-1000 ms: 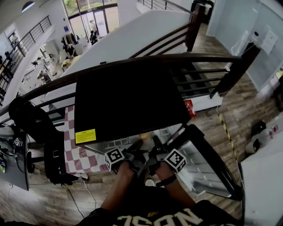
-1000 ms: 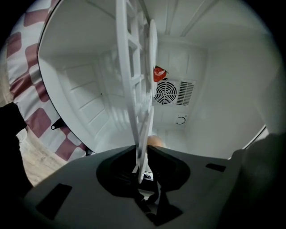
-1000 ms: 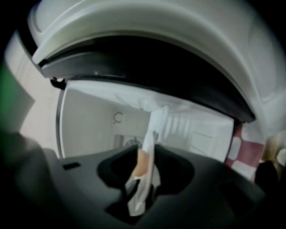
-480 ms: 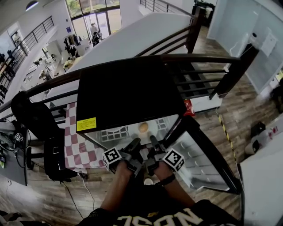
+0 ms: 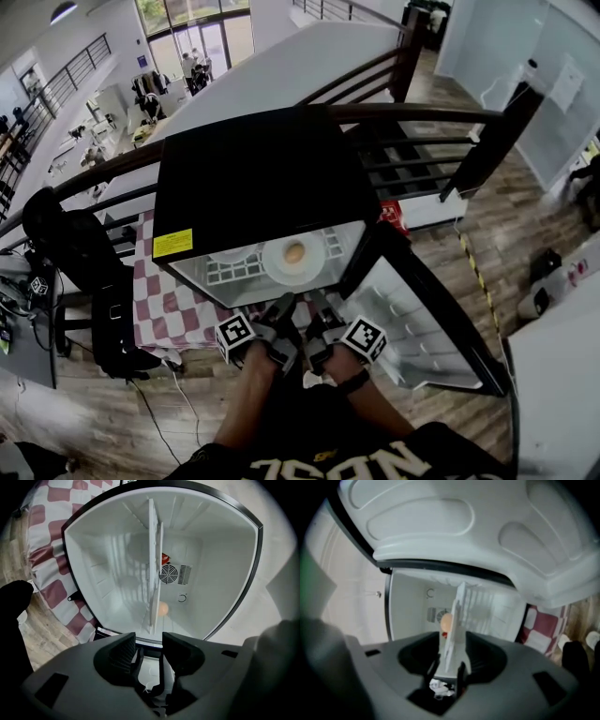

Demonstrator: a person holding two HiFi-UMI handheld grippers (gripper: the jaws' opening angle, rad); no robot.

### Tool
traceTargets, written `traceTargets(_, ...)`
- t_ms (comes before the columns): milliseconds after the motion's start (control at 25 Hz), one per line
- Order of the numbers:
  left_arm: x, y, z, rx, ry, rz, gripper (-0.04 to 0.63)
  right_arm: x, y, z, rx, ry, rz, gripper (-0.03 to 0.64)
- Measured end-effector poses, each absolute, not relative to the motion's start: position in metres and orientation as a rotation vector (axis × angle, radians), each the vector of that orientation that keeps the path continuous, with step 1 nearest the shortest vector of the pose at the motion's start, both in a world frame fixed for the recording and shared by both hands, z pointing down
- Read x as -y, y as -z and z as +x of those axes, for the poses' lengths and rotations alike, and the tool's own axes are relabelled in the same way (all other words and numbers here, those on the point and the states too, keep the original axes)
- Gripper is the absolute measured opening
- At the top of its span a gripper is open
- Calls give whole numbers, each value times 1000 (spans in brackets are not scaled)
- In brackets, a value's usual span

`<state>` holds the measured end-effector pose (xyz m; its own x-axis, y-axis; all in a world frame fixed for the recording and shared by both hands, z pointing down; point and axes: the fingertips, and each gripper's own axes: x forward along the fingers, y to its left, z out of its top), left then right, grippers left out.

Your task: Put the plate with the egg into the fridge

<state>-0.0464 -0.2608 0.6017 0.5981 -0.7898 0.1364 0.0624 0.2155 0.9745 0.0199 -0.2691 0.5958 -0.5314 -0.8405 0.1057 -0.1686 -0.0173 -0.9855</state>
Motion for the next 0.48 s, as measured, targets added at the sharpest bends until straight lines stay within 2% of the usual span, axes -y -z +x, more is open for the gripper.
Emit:
traceTargets(200,255,-610,-46,753,674,1218,186,260,-600,11,-1741,1635,-1005,183)
traceTargets(480,262,-604,-51,782,676,1231,136,265,-595,2,-1765,1634,-962,132)
